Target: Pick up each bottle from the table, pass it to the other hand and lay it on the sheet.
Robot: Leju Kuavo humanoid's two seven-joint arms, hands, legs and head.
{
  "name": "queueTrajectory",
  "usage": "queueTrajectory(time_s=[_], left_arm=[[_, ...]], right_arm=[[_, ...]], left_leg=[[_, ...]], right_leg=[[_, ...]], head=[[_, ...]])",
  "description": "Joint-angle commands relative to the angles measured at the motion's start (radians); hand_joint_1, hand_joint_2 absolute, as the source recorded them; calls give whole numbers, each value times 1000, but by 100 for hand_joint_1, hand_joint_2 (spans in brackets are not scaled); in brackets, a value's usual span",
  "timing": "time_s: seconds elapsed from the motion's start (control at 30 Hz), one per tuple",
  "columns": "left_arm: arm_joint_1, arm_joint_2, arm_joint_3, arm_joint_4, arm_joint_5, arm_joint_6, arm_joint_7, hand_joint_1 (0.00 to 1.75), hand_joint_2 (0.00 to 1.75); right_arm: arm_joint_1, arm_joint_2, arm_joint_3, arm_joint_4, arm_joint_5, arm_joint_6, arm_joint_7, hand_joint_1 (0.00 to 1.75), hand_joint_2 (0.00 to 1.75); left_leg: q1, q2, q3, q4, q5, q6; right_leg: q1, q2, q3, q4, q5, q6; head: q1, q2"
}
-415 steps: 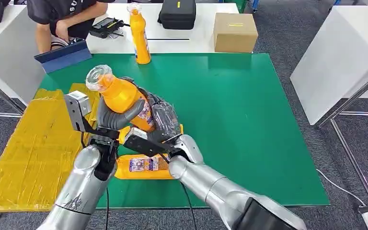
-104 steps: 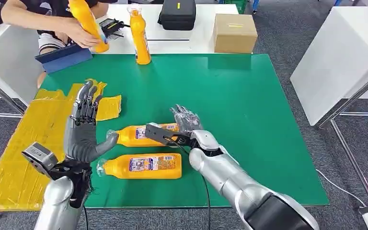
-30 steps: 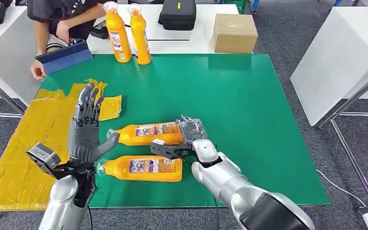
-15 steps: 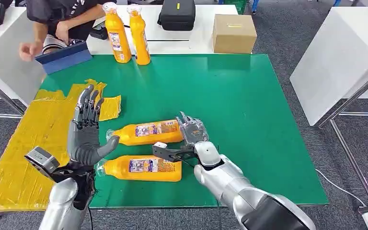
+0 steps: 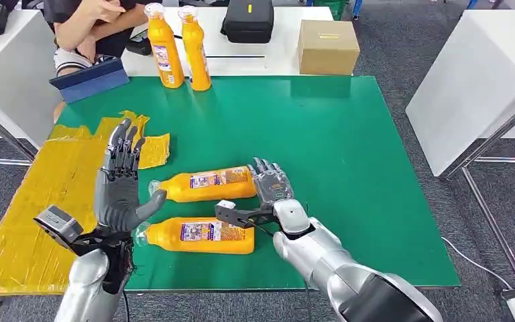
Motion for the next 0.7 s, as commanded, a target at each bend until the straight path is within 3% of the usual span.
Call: queueTrajectory(time_s=[0.03, 0.3, 0.7], left_arm=[[-13, 25, -19, 19, 0, -4, 2, 0, 175], [-19, 26, -22, 23, 1, -11, 0, 0, 175], [-2, 23, -7, 11, 3, -21, -3, 0, 175]], right_arm=[[-29, -12, 20, 45, 30, 21, 8, 0, 175], [-51, -13, 111, 48, 145, 59, -1, 0, 175], [-80, 10, 121, 48, 193, 49, -22, 0, 175]], left_leg=[[0, -1, 2, 0, -1, -2], [0, -1, 2, 0, -1, -3], [0, 0, 1, 0, -1, -3]], right_leg=[[0, -2, 2, 0, -1, -1], [0, -2, 2, 0, -1, -1], [0, -1, 2, 0, -1, -1]], head=[[0, 0], [0, 0], [0, 0]])
